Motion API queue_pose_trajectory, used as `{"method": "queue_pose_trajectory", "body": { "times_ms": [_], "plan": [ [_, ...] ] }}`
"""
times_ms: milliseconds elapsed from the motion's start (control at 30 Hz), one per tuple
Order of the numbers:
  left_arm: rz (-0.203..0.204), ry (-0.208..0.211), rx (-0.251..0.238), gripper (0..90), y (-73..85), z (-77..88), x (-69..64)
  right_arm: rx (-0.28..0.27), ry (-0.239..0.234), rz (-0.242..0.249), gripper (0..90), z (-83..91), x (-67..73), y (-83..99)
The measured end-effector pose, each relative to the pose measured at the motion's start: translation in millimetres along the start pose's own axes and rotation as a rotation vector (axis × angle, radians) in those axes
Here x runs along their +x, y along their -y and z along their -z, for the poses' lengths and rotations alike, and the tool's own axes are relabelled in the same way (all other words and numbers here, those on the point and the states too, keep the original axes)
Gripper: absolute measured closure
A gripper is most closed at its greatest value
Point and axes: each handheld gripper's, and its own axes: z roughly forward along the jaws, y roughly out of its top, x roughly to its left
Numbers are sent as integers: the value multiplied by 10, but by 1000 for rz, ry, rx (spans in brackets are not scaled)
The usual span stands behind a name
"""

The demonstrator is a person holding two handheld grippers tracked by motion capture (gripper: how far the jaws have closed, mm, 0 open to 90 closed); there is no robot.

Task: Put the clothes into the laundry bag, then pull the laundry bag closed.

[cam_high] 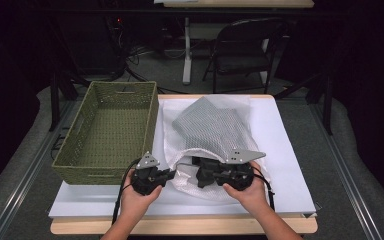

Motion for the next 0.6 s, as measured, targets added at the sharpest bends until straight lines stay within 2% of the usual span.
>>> {"method": "queue_pose_trajectory", "body": {
  "times_ms": [367,600],
  "plan": [
    [0,8,-12,842,-9,2,-9,9,-11,27,742,-207,100,14],
    [-2,7,-16,842,-19,2,-22,18,-22,26,767,-304,132,8]
  ]
}}
